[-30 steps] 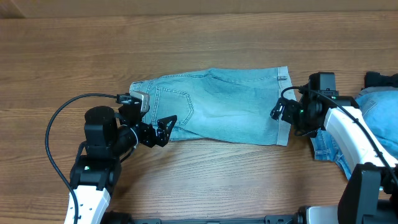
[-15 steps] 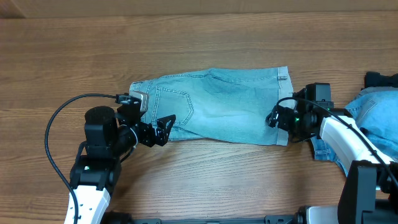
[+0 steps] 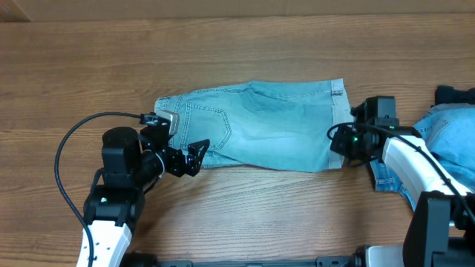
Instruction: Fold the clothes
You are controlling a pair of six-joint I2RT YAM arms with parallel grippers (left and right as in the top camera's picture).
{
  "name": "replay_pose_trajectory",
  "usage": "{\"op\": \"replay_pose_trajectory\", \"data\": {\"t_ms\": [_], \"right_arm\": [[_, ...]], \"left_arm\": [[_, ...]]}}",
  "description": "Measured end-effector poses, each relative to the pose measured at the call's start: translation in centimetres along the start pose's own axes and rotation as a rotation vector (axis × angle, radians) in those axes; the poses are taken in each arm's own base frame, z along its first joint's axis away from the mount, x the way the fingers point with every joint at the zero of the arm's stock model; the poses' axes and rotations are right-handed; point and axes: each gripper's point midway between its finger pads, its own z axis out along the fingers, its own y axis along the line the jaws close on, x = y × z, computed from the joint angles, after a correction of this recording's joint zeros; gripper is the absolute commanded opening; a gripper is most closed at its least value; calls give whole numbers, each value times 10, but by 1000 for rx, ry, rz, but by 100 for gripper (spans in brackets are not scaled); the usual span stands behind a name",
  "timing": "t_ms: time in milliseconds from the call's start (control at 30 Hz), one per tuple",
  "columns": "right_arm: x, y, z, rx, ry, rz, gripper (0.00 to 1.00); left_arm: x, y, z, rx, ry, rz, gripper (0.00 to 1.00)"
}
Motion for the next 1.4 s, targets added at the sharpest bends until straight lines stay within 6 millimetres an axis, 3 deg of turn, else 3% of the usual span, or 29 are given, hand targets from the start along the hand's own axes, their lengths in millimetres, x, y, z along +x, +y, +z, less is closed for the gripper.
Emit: {"op": "replay_pose_trajectory", "data": {"t_ms": [67, 167, 267, 400, 433, 500, 700, 833, 933, 1033, 1133, 1300, 1400], "right_arm": [[-23, 7, -13, 10, -54, -14, 4], [-36, 6, -22, 39, -87, -18, 4], [-40, -2, -28, 100, -93, -11, 4], [-64, -16, -49, 187, -157, 9, 7], [-70, -21, -54, 208, -177, 19, 18], [-72, -28, -57, 240, -187, 29, 100], [-76, -40, -63, 306, -212, 67, 100], [-96, -24, -71, 248, -262, -13, 100], [-99, -21, -52, 198, -217, -82, 100], [-93, -28, -20, 162, -133, -92, 100], [-99, -23, -17, 134, -150, -108, 100], [-99, -23, -16, 133, -147, -129, 100], [-92, -30, 2, 142, -96, -125, 100]], "left_arm": [[2, 1, 2, 0, 10, 1, 100], [5, 2, 4, -1, 22, -4, 100], [8, 4, 7, -2, 35, -11, 100], [12, 6, 9, -2, 51, -19, 100], [12, 6, 9, -2, 53, -21, 100], [12, 6, 9, -2, 53, -16, 100], [12, 6, 9, -2, 54, -2, 100], [12, 6, 9, -2, 54, -2, 100], [14, 7, 11, -2, 61, -6, 100], [17, 8, 12, -1, 72, -13, 100], [20, 10, 15, -3, 87, -22, 100], [61, 38, 50, -51, 246, -173, 100], [69, 46, 56, -77, 271, -202, 100]]}}
